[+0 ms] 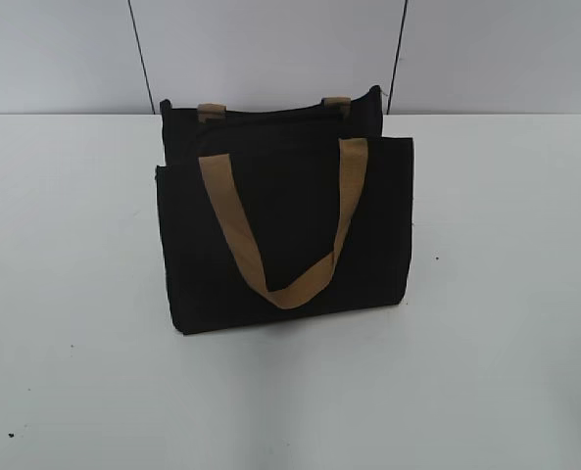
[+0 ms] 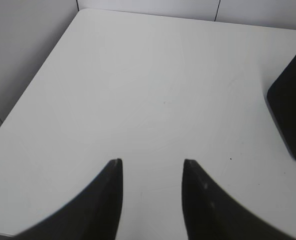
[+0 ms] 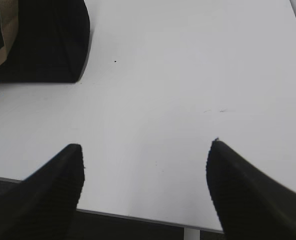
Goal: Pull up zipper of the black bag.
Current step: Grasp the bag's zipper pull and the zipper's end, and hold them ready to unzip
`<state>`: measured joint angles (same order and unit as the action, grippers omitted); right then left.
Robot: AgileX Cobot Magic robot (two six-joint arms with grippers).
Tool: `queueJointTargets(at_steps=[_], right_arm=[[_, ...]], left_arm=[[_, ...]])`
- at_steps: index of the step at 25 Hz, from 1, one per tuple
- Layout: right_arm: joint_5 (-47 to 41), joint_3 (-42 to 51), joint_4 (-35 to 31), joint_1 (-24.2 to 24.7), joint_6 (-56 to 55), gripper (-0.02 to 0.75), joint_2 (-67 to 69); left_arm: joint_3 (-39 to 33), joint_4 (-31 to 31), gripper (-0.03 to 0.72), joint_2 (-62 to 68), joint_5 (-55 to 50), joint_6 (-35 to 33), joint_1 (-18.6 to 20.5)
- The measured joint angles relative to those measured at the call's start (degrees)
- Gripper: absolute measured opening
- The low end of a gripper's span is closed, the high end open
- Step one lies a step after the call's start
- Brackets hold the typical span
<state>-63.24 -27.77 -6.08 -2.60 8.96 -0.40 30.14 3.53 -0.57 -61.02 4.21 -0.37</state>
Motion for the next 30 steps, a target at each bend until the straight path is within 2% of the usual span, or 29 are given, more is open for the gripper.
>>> queueJointTargets(at_steps=[13, 18, 21, 24, 27, 30], right_arm=[[0.0, 0.0, 0.0, 0.0, 0.0, 0.583, 0.0], [0.0, 0.0, 0.0, 0.0, 0.0, 0.583, 0.0], [0.0, 0.0, 0.0, 0.0, 0.0, 0.583, 0.0], [0.0, 0.0, 0.0, 0.0, 0.0, 0.583, 0.0], [0.0, 0.0, 0.0, 0.0, 0.0, 0.583, 0.0], [0.0, 0.0, 0.0, 0.0, 0.0, 0.583, 0.0]], left_arm=[[0.1, 0.0, 0.311, 0.3, 0.1, 0.0, 0.0], [5.5, -0.2, 0.311, 9.0, 3.7, 0.0, 0.0], [9.5, -0.2, 0.311, 16.6, 9.2, 0.0, 0.0], [10.5, -0.5, 0.311, 23.1, 17.3, -0.1, 0.0], [9.3, -3.0, 0.311, 27.8, 28.1, -2.9, 0.0], [5.1, -5.5, 0.311, 31.7, 41.2, -6.1, -0.7]])
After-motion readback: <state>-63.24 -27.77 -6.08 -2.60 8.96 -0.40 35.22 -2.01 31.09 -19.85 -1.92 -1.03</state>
